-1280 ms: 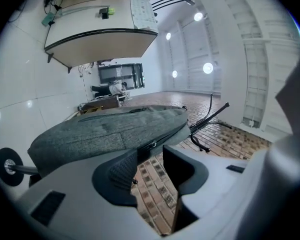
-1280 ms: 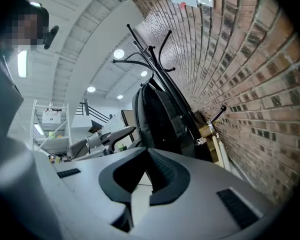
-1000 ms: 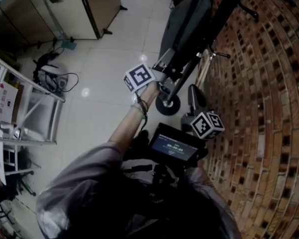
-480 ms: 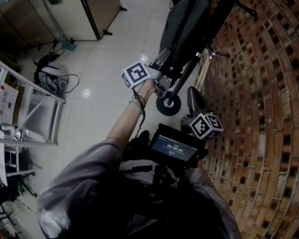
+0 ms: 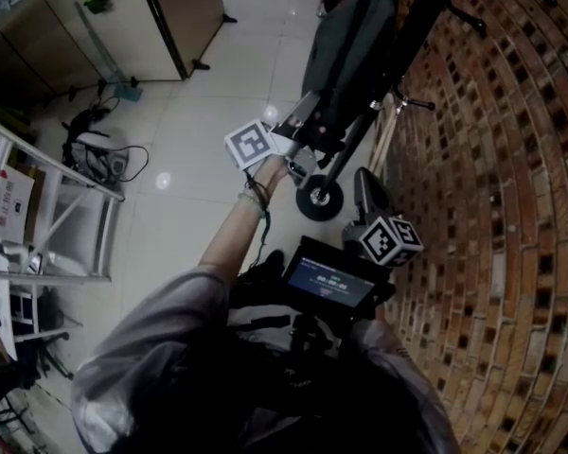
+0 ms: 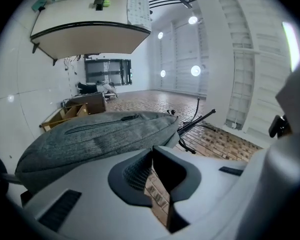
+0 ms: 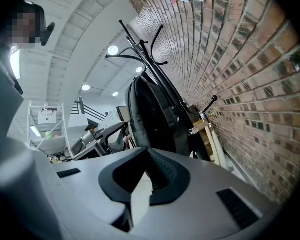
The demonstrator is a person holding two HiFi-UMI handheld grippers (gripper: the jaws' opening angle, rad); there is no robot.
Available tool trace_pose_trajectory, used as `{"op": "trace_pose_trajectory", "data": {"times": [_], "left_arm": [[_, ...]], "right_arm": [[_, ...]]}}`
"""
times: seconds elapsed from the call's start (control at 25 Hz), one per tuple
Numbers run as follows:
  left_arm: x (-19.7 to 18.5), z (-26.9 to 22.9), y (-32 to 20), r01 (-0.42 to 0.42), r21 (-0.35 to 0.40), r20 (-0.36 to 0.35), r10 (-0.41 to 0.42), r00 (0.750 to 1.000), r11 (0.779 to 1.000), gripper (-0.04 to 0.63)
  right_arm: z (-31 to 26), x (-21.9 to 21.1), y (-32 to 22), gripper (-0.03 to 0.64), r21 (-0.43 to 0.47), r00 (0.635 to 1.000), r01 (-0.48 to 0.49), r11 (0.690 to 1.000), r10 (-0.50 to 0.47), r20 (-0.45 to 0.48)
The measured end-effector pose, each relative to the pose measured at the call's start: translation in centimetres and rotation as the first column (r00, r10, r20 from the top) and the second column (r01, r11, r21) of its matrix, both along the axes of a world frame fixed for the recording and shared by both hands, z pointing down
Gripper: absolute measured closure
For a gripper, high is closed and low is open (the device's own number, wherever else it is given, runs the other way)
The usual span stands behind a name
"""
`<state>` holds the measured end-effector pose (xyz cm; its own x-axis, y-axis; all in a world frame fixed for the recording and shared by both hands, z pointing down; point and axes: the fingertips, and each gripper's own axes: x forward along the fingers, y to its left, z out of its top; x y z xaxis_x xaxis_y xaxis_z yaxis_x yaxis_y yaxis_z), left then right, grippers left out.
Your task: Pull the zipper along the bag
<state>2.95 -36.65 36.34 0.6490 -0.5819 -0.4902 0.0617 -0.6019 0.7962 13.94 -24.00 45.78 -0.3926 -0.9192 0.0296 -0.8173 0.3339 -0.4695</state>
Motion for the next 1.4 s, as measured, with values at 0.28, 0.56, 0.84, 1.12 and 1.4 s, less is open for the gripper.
{"op": "trace_pose_trajectory", "data": {"times": [0.28,0.56,0.84,1.12,1.4], "left_arm": [[0.2,0.3,-0.8,0.012,0.019,0.158,-0.015,0.987,1.000,0.575],[0.1,-1.3,0.9,-0.023,-0.026,0.012,0.024,1.000,0.999,0.578],[0.2,1.5,0.9,0.063,-0.122,0.185,-0.039,0.982,0.991,0.581],[1.2,2.6,-0.1,-0.004,-0.209,0.262,0.060,0.963,0.978,0.578],[1.8,0.2,0.8,-0.063,-0.032,0.278,0.069,0.958,0.998,0.574]], "right_arm": [[0.4,0.0,-0.1,0.612,0.005,1.000,0.001,1.000,-0.001,0.009],[0.6,-0.1,-0.1,0.612,-0.005,1.000,-0.003,1.000,0.003,0.001],[0.2,0.1,0.1,0.612,0.003,1.000,-0.015,1.000,0.015,0.003],[0.2,0.2,0.1,0.612,0.002,1.000,-0.015,1.000,0.015,0.009],[0.5,0.4,0.3,0.612,-0.002,1.000,-0.013,1.000,0.013,0.013]]}}
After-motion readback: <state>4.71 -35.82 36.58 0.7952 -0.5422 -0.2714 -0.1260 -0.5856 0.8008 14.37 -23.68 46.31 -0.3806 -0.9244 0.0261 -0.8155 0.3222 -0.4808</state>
